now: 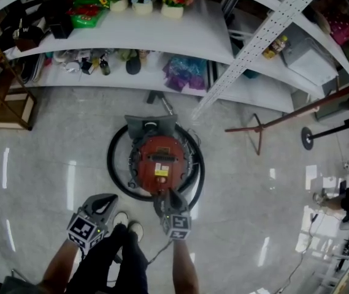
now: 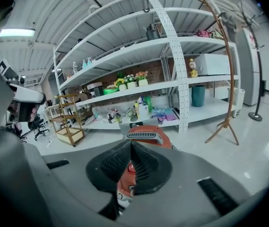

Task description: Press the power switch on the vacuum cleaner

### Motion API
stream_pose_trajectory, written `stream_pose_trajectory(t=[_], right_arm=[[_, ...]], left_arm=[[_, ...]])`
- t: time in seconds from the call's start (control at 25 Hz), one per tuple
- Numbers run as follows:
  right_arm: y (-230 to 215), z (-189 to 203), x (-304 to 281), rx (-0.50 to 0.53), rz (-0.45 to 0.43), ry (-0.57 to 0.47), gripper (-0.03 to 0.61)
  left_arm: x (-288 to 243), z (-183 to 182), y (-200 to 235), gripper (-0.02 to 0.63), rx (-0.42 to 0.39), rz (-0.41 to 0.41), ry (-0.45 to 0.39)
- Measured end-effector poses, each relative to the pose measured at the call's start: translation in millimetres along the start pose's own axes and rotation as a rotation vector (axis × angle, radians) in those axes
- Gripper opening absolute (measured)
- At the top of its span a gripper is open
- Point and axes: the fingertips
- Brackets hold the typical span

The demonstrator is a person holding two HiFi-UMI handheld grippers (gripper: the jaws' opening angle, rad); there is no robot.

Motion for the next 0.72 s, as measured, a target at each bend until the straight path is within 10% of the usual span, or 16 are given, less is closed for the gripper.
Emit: stream_pose_trajectory(t=[0.72], right_arm=[[56, -70, 105, 0.037, -0.017, -0.068, 0.012]], left_arm=[[60, -65, -43, 0.009, -0.029, 0.016, -0.058]])
Point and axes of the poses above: the fingertips, and each gripper's own axes: x backward along the fingers, y to its left, z out of its underside, and after that the axes turned 9 degrees about y, right-handed
